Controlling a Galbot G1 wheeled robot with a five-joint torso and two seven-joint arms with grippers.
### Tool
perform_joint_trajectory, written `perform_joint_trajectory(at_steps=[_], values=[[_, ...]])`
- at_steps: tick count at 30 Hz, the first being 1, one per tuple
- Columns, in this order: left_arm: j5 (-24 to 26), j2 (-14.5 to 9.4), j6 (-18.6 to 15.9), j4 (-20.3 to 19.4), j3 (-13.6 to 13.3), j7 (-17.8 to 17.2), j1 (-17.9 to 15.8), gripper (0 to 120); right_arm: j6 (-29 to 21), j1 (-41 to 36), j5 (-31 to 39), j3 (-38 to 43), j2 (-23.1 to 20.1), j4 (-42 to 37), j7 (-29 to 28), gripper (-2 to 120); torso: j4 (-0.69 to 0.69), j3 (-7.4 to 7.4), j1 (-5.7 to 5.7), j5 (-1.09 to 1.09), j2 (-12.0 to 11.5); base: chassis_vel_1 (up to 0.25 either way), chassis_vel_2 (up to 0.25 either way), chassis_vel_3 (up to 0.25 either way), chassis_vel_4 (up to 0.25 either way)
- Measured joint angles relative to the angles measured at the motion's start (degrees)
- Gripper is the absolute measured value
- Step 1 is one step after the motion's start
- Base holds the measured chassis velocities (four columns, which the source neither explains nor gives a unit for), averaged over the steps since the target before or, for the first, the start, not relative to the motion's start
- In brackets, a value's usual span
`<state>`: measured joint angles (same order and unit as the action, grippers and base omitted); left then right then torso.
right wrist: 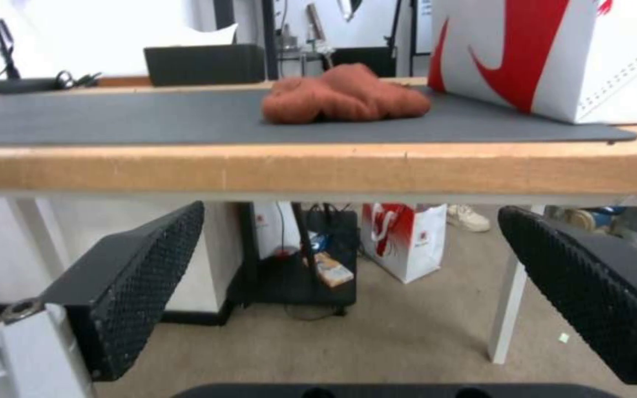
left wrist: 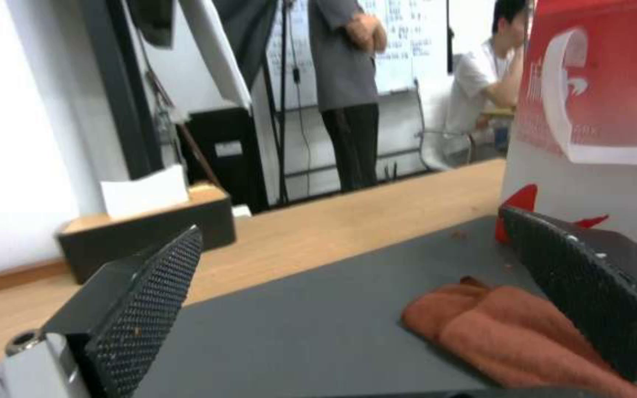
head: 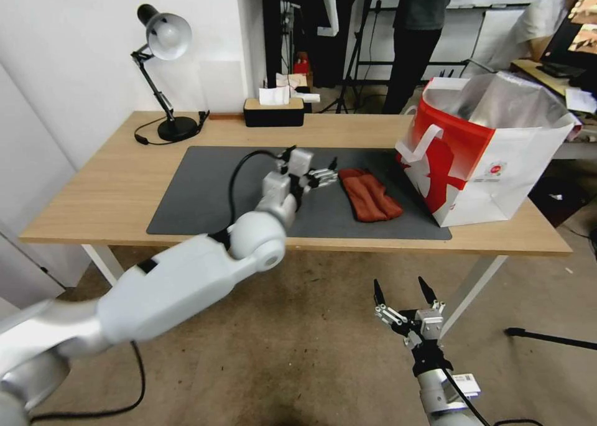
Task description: Sweep shrimp from table into container with towel, then put container into takeout bag.
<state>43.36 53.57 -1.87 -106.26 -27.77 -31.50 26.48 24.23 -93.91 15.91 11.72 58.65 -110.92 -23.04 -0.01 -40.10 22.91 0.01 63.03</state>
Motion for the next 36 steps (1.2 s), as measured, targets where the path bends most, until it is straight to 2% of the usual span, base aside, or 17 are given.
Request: perform_joint_trajectory(at_steps=[1, 2, 5, 6, 8, 9, 11, 12, 14, 15, 17, 18, 19, 21, 28, 32, 36], values=[[-1.94, -0.9, 0.8, -1.11, 2.02, 0.63, 3.41, 100, 0.03, -0.08, 0.0, 0.13, 0.38, -0.35, -0.24, 100, 0.0, 0.0, 0.0, -0.02, 0.0, 0.0, 0.0, 0.0, 0.0], [-1.94, -0.9, 0.8, -1.11, 2.02, 0.63, 3.41, 100, 0.03, -0.08, 0.0, 0.13, 0.38, -0.35, -0.24, 100, 0.0, 0.0, 0.0, -0.02, 0.0, 0.0, 0.0, 0.0, 0.0], [-8.82, -2.49, 3.8, -3.29, 9.87, 4.17, 15.34, 100, 0.59, -0.26, -0.17, 0.39, 0.99, -1.27, -0.34, 100, 0.03, 0.0, 0.0, -0.03, 0.0, 0.0, 0.0, 0.0, 0.0], [-8.82, -2.49, 3.8, -3.29, 9.87, 4.17, 15.34, 100, 0.59, -0.26, -0.17, 0.39, 0.99, -1.27, -0.34, 100, 0.03, 0.0, 0.0, -0.03, 0.0, 0.0, 0.0, 0.0, 0.0], [-13.18, -2.31, 6.28, -4.44, 15.79, 7.12, 23.32, 100, 1.04, -0.92, -0.77, 0.69, 1.26, -2.41, -0.22, 100, -0.01, 0.0, 0.0, 0.01, 0.0, 0.0, 0.0, 0.0, 0.0], [-13.18, -2.31, 6.28, -4.44, 15.79, 7.12, 23.32, 100, 1.04, -0.92, -0.77, 0.69, 1.26, -2.41, -0.22, 100, -0.01, 0.0, 0.0, 0.01, 0.0, 0.0, 0.0, 0.0, 0.0], [-18.83, -0.79, 9.04, -5.53, 23.53, 10.85, 33.93, 100, 1.99, -2.53, -1.8, 1.41, 1.62, -4.4, 0.4, 100, 0.0, 0.0, 0.01, -0.05, -0.01, 0.0, 0.0, 0.0, 0.0], [-18.83, -0.79, 9.04, -5.53, 23.53, 10.85, 33.93, 100, 1.99, -2.53, -1.8, 1.41, 1.62, -4.4, 0.4, 100, 0.0, 0.0, 0.01, -0.05, -0.01, 0.0, 0.0, 0.0, 0.0], [-24.29, 1.86, 12.84, -7.82, 32.92, 15.04, 46.04, 100, 3.14, -5.2, -2.92, 2.37, 2.1, -7.0, 1.18, 100, 0.02, 0.0, 0.0, -0.02, -0.01, 0.0, 0.0, 0.0, 0.0], [-24.29, 1.86, 12.84, -7.82, 32.92, 15.04, 46.04, 100, 3.14, -5.2, -2.92, 2.37, 2.1, -7.0, 1.18, 100, 0.02, 0.0, 0.0, -0.02, -0.01, 0.0, 0.0, 0.0, 0.0], [-29.08, 5.52, 18.6, -9.92, 40.96, 19.49, 59.4, 100, 4.88, -8.34, -4.36, 3.17, 2.78, -9.55, 1.8, 100, 0.03, 0.01, -0.01, -0.03, 0.0, 0.0, 0.0, 0.0, 0.0], [-30.61, 6.75, 20.9, -9.88, 43.26, 21.13, 63.71, 100, 5.01, -8.41, -4.4, 3.23, 2.79, -9.76, 1.86, 100, 0.04, 0.02, -0.03, -0.02, 0.01, 0.0, 0.0, 0.0, 0.0], [-30.61, 6.75, 20.9, -9.88, 43.26, 21.13, 63.71, 100, 5.01, -8.41, -4.4, 3.23, 2.79, -9.76, 1.86, 100, 0.04, 0.02, -0.03, -0.02, 0.01, 0.0, 0.0, 0.0, 0.0], [-33.2, 8.47, 24.34, -8.74, 46.18, 23.2, 69.07, 100, 5.02, -7.34, -4.26, 3.24, 2.43, -9.36, 1.9, 100, 0.06, 0.02, -0.03, 0.01, 0.0, 0.0, 0.0, 0.0, 0.0], [-36.77, 13.12, 30.72, -7.08, 51.52, 25.79, 73.31, 100, 5.87, -8.35, -3.26, 4.04, 2.68, -9.46, 3.01, 100, 0.01, 0.0, 0.0, 0.01, 0.0, 0.0, 0.0, 0.0, 0.0], [-38.29, 16.53, 32.64, -6.89, 53.62, 27.67, 72.95, 100, 6.62, -8.82, -2.5, 4.78, 3.32, -9.77, 4.59, 100, 0.0, 0.0, 0.0, -0.01, 0.0, 0.0, 0.0, 0.0, 0.0], [-39.15, 19.27, 32.8, -6.6, 53.74, 29.14, 71.88, 100, 7.39, -8.14, -2.45, 4.95, 3.86, -9.29, 5.8, 100, 0.01, 0.0, 0.0, 0.01, 0.0, 0.0, 0.0, 0.0, 0.0]])
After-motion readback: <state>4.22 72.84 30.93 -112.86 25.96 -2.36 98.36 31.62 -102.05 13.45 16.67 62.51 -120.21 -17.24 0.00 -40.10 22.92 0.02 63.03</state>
